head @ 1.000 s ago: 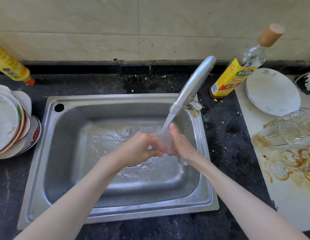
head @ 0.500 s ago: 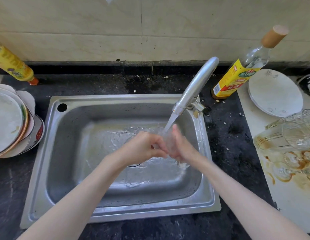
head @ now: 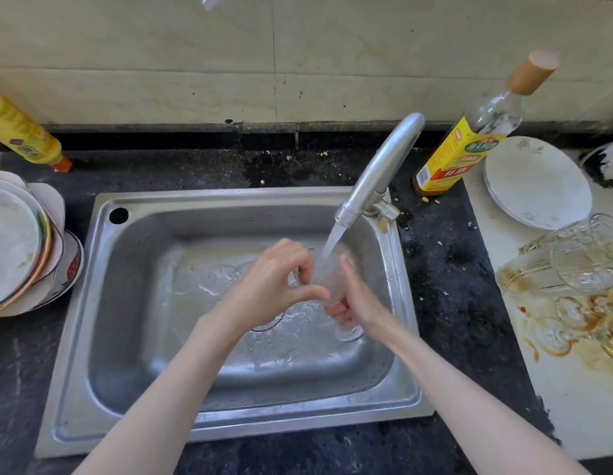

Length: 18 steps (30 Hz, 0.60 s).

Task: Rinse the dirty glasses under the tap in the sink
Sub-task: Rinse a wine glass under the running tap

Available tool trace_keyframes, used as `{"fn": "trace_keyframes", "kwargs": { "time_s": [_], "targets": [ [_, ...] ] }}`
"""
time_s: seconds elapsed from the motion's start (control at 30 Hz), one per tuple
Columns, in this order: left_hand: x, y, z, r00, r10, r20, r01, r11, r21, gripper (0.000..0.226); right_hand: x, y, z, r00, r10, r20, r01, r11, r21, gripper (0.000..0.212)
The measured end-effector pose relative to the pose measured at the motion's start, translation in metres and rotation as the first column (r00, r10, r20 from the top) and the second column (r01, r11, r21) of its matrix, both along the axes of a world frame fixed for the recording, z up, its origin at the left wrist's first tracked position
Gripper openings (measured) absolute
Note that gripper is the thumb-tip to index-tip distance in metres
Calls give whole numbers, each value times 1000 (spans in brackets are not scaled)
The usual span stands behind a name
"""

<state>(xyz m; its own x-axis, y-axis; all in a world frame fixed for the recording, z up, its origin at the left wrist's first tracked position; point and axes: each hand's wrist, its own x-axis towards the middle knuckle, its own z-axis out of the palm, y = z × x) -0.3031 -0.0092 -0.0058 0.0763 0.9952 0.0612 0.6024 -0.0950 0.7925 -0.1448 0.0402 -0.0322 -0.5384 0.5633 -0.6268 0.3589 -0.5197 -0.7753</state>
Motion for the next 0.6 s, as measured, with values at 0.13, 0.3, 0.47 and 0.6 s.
{"fn": "trace_keyframes", "kwargs": {
  "time_s": [0.13, 0.3, 0.47, 0.6],
  "targets": [
    [-8, -4, -9, 994, 6, 108, 1, 998, -61, 28, 9, 3, -3, 997, 52, -54, -60, 986, -155, 72],
    [5, -12, -15, 903, 105, 417, 25, 955, -295, 27, 7, 7, -7, 992, 89, -90, -92, 995, -29, 72],
    [18, -11, -19, 889, 207, 408, -105, 961, -257, 24, 5, 11, -12, 997, -63, 52, 60, 997, 57, 79],
    [25, -8, -24, 895, 282, 346, -236, 957, -169, 31, 9, 24, -11, 948, -299, 110, 285, 950, 132, 27]
  ]
}}
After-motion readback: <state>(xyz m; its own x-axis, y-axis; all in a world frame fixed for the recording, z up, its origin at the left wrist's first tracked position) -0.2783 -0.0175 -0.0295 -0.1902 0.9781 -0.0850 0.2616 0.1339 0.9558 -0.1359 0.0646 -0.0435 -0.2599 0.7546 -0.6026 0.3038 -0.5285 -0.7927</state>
